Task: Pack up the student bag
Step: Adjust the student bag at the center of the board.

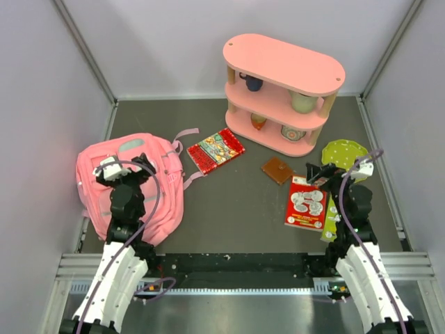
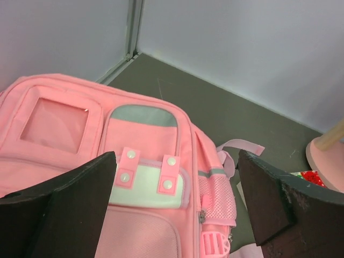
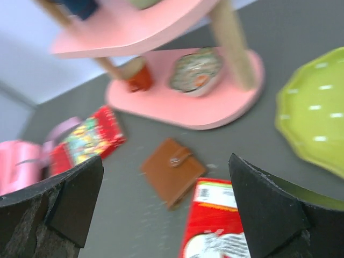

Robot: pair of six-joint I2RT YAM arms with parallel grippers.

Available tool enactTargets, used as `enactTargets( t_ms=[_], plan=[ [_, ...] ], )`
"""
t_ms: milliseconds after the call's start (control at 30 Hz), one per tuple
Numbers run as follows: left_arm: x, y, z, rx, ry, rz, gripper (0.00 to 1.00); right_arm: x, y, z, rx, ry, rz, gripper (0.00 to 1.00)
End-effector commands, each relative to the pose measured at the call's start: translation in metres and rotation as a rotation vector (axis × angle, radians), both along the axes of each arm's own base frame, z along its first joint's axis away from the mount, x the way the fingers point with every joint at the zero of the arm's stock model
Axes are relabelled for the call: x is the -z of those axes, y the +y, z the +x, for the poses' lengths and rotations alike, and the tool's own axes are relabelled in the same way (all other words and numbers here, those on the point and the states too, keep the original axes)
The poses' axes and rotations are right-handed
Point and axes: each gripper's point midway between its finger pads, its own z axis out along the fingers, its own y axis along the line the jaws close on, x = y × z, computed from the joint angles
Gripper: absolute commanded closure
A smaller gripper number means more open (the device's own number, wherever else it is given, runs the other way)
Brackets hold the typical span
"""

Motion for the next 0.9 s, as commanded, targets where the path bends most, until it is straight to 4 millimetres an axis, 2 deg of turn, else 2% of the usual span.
enactTargets(
  t_ms=[0,33,100,133,167,200,233,267,300,367,400,467,533,567,600,667,700,767,800,867],
  plan=[
    [0.004,0.009,-0.012,-0.08,0.085,-0.13,0.01,-0.027,0.069,-0.026,-0.362,-0.073,0.259,0.01],
    [0.006,0.009,-0.013,-0.083,0.117,-0.126,0.01,-0.03,0.074,-0.024,-0.387,-0.043,0.258,0.01],
    [0.001,-0.003,-0.012,-0.012,0.18,-0.115,0.01,-0.013,0.087,-0.028,-0.453,0.074,0.167,0.01],
    [-0.004,-0.007,-0.011,0.011,0.184,-0.118,0.01,-0.023,0.088,-0.022,-0.449,0.097,0.13,0.01],
    [-0.011,-0.007,-0.011,0.005,0.181,-0.147,0.01,-0.006,0.088,-0.026,-0.436,0.203,0.101,0.01],
    [0.004,-0.006,-0.019,-0.045,0.237,-0.264,0.01,-0.006,0.093,-0.025,-0.432,0.215,0.035,0.01],
    [0.007,-0.003,-0.024,-0.079,0.268,-0.302,0.01,-0.017,0.097,-0.022,-0.442,0.209,0.006,0.01],
    [0.0,-0.006,-0.023,-0.066,0.274,-0.312,0.01,-0.019,0.104,-0.025,-0.458,0.215,-0.017,0.01],
    [0.002,-0.02,-0.022,0.03,0.322,-0.269,0.01,-0.02,0.109,-0.026,-0.434,0.218,-0.038,0.01],
    [0.002,-0.034,-0.018,0.123,0.346,-0.226,0.01,-0.032,0.122,-0.025,-0.445,0.173,-0.044,0.01],
    [0.001,-0.036,-0.018,0.139,0.349,-0.222,0.01,-0.052,0.138,-0.026,-0.486,0.082,-0.014,0.01],
    [0.007,-0.034,-0.021,0.115,0.374,-0.241,0.01,-0.059,0.153,-0.03,-0.535,0.006,0.058,0.01],
    [0.012,-0.028,-0.025,0.068,0.391,-0.265,0.01,-0.078,0.175,-0.036,-0.643,-0.074,0.178,0.01],
    [0.013,-0.026,-0.026,0.058,0.39,-0.27,0.01,-0.072,0.181,-0.033,-0.65,-0.023,0.189,0.01],
    [0.013,-0.025,-0.027,0.051,0.391,-0.279,0.01,-0.054,0.188,-0.024,-0.65,0.059,0.149,0.01],
    [0.018,-0.026,-0.03,0.045,0.401,-0.296,0.01,-0.058,0.209,-0.022,-0.692,0.116,0.059,0.01],
    [0.02,-0.027,-0.032,0.044,0.405,-0.319,0.01,-0.043,0.217,-0.013,-0.685,0.154,0.0,0.01],
    [0.028,-0.034,-0.032,0.073,0.414,-0.346,0.01,-0.057,0.236,-0.008,-0.723,0.155,0.034,0.01],
    [0.031,-0.036,-0.031,0.083,0.416,-0.356,0.01,-0.051,0.247,-0.002,-0.739,0.182,0.058,0.01],
    [0.045,-0.039,-0.031,0.087,0.435,-0.385,0.01,-0.05,0.262,0.004,-0.771,0.206,0.097,0.01]
  ],
)
